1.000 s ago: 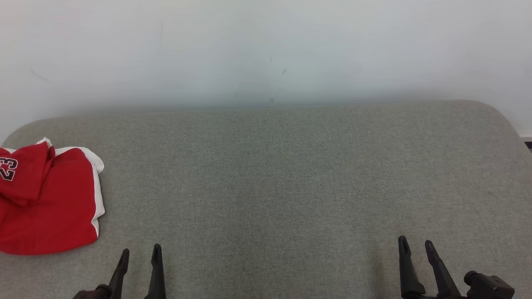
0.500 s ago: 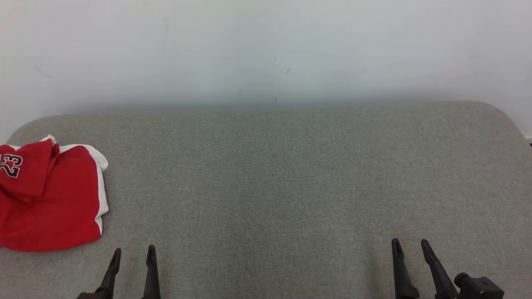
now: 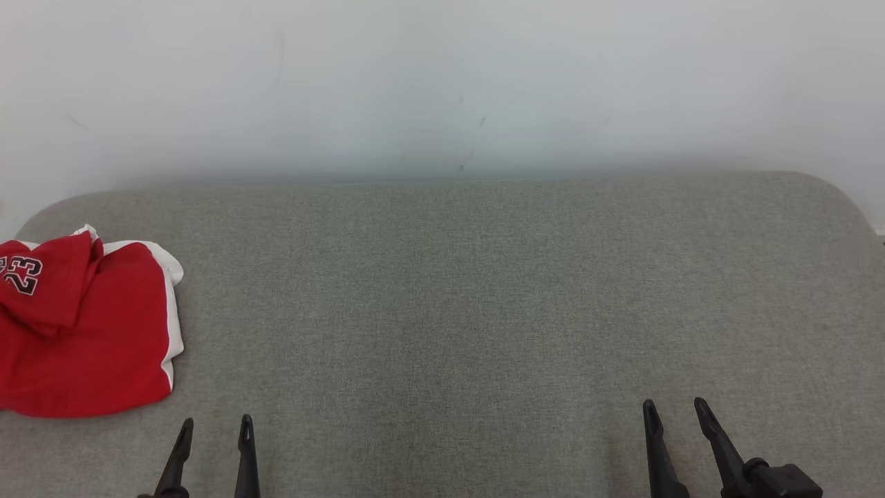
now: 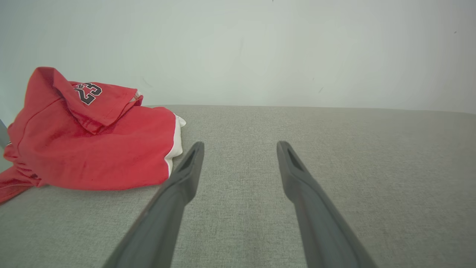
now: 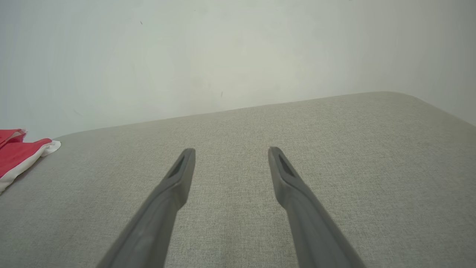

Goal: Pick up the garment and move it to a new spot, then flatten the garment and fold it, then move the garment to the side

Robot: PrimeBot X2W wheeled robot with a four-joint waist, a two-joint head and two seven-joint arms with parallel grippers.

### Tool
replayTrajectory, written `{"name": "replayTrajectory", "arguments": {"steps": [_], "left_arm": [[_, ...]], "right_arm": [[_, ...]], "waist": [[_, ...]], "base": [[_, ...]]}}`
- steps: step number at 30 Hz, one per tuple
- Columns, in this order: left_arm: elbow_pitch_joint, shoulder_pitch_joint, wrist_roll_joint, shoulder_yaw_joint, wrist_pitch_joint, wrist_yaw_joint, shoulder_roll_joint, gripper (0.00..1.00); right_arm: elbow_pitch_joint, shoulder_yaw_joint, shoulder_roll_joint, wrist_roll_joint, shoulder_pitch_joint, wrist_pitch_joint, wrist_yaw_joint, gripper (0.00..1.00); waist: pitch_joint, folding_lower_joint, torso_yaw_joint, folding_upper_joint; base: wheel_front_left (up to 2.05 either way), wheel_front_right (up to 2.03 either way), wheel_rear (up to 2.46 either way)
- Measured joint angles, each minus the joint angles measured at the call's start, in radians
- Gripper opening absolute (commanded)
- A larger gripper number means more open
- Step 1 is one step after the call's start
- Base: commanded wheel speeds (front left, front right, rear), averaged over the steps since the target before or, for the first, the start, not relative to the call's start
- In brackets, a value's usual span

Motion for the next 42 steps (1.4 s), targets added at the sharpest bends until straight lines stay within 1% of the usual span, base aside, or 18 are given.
{"name": "replayTrajectory", "arguments": {"steps": [9, 42], "left_arm": [[0.004, 0.011, 0.055, 0.022, -0.016, 0.001, -0.001, 1.0], [0.015, 0.017, 0.034, 0.028, -0.016, -0.004, -0.002, 1.0]], "right_arm": [[0.007, 0.001, 0.0, -0.05, 0.006, -0.015, 0.0, 1.0], [0.01, -0.005, 0.0, -0.046, 0.015, -0.016, 0.0, 1.0]], "waist": [[-0.002, 0.0, 0.002, 0.0], [-0.001, 0.0, -0.001, 0.0]], "base": [[0.0, 0.0, 0.0], [0.0, 0.0, 0.0]]}}
